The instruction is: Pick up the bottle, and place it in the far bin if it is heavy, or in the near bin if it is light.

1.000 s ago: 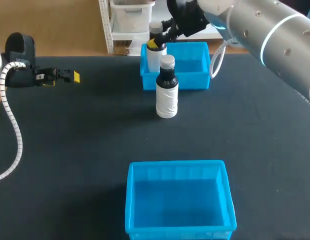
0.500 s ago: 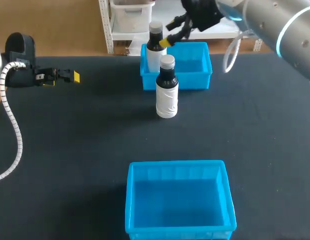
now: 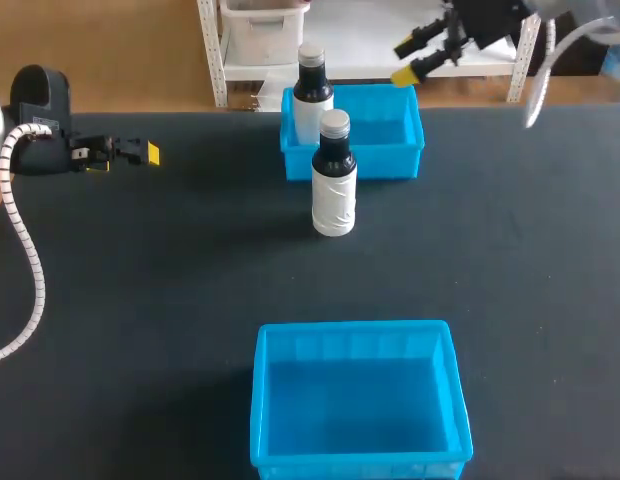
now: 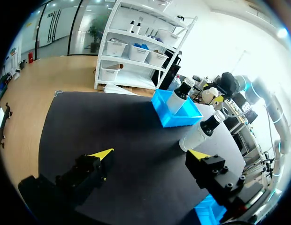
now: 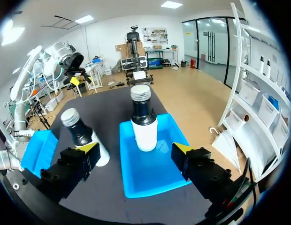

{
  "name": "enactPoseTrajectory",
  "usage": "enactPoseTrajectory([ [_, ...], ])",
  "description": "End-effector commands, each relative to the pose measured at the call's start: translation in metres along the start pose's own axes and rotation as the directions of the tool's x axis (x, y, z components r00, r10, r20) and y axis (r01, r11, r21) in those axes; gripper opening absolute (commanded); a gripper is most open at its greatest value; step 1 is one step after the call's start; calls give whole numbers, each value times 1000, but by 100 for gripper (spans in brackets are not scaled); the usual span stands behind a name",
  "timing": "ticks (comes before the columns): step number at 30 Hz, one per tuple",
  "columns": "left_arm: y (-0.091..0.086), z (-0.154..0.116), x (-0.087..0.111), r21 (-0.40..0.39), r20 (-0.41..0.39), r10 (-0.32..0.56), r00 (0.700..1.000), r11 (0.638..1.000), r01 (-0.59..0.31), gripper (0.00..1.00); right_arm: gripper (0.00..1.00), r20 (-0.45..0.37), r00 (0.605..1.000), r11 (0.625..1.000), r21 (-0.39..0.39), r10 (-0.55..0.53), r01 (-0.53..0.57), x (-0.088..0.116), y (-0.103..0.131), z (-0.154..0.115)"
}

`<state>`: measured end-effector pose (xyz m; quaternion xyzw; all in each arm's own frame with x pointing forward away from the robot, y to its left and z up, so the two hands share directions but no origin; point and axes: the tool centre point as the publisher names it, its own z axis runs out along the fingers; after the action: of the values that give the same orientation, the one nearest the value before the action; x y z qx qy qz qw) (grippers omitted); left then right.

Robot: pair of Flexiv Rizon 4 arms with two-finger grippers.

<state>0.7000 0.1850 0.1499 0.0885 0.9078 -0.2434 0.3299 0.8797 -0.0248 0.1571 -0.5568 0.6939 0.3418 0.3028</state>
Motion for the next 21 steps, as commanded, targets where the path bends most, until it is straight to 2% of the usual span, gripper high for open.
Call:
enactPoseTrajectory([
  [1,0,0,0,0,0,0,1000,1000,0,100,100,20,999,998,66,-27,25,11,36,-22],
  [8,0,0,0,0,0,0,1000,1000,0,100,100,21,996,993,85,-82,80,19,70,-24],
  [13,0,0,0,0,0,0,1000,1000,0,100,100,36,996,992,101,-81,77,25,85,-13],
  [15,0,0,0,0,0,0,1000,1000,0,100,100,3,996,988,128,-90,89,24,91,-7],
  [21,0,0,0,0,0,0,1000,1000,0,100,100,-20,994,977,179,-111,113,24,102,11],
])
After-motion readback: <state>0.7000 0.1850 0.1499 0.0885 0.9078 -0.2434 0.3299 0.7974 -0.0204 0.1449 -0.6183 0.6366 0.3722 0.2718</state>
